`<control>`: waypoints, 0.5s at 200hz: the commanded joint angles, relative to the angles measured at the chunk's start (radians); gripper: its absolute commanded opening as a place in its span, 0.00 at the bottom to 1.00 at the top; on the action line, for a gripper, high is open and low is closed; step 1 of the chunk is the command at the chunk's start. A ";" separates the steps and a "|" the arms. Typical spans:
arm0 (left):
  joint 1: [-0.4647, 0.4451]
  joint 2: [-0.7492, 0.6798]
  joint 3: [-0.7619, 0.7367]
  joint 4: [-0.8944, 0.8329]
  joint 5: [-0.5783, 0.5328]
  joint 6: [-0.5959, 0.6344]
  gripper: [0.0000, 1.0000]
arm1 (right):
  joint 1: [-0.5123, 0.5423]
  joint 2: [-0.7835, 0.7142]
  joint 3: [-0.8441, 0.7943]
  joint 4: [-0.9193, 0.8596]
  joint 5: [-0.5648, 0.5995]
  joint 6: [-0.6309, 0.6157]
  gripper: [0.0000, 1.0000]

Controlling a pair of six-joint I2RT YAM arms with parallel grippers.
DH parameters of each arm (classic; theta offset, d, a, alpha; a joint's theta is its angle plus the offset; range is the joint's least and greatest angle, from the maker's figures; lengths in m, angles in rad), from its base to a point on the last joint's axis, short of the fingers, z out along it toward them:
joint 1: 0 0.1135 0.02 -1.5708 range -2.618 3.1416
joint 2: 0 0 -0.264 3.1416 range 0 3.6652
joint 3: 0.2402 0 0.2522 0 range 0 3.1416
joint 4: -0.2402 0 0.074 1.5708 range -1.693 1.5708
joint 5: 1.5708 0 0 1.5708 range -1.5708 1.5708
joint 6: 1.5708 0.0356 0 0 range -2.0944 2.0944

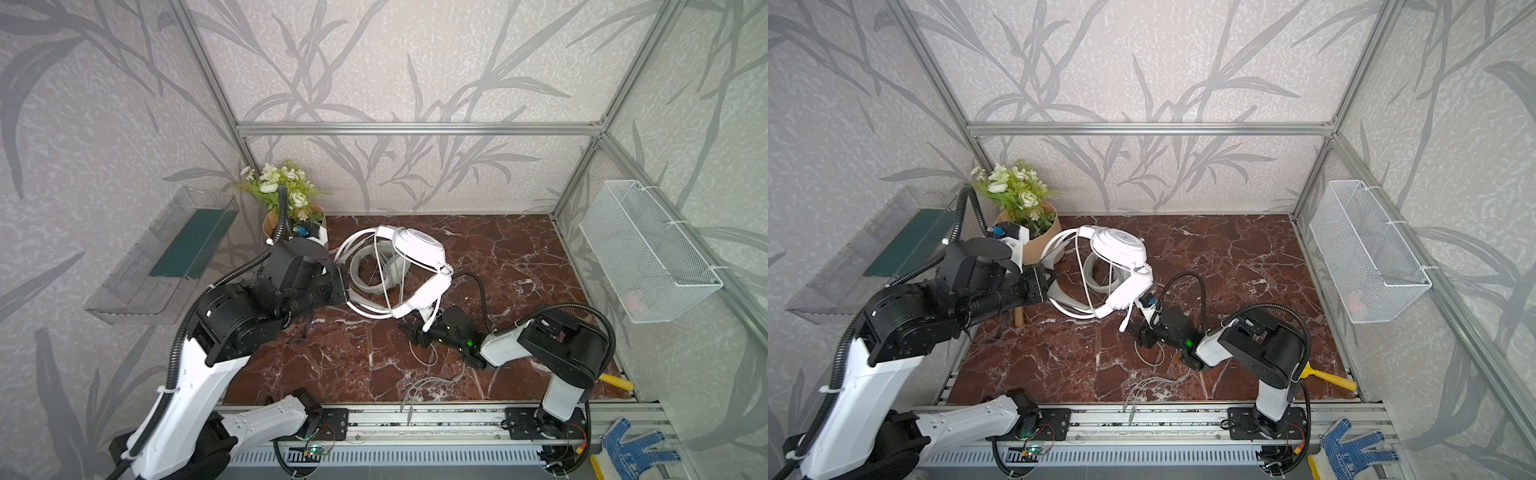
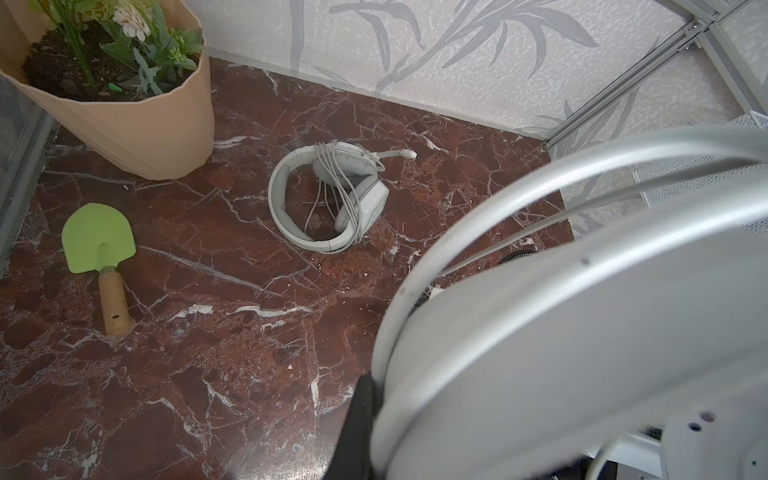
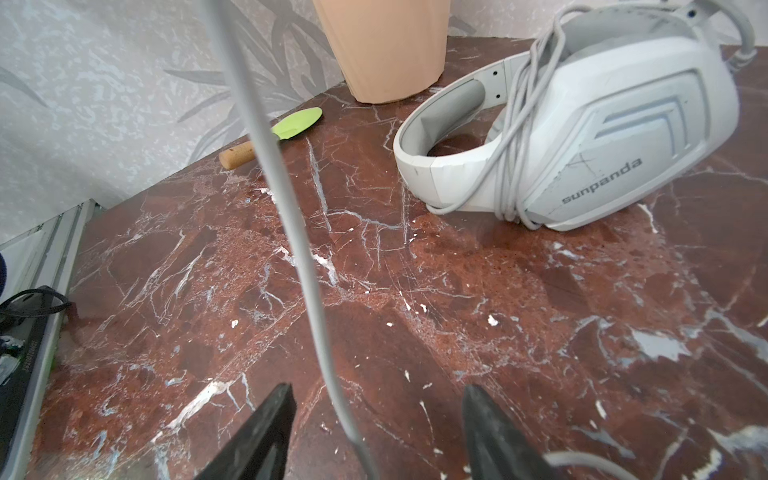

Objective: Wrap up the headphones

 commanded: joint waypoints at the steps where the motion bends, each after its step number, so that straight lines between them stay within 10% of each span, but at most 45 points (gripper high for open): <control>1: 0.005 -0.006 0.042 0.041 -0.021 -0.019 0.00 | 0.000 0.036 0.016 0.044 0.008 0.001 0.60; 100: 0.020 0.009 0.057 0.041 -0.035 -0.001 0.00 | 0.050 -0.021 -0.023 -0.046 0.138 0.001 0.39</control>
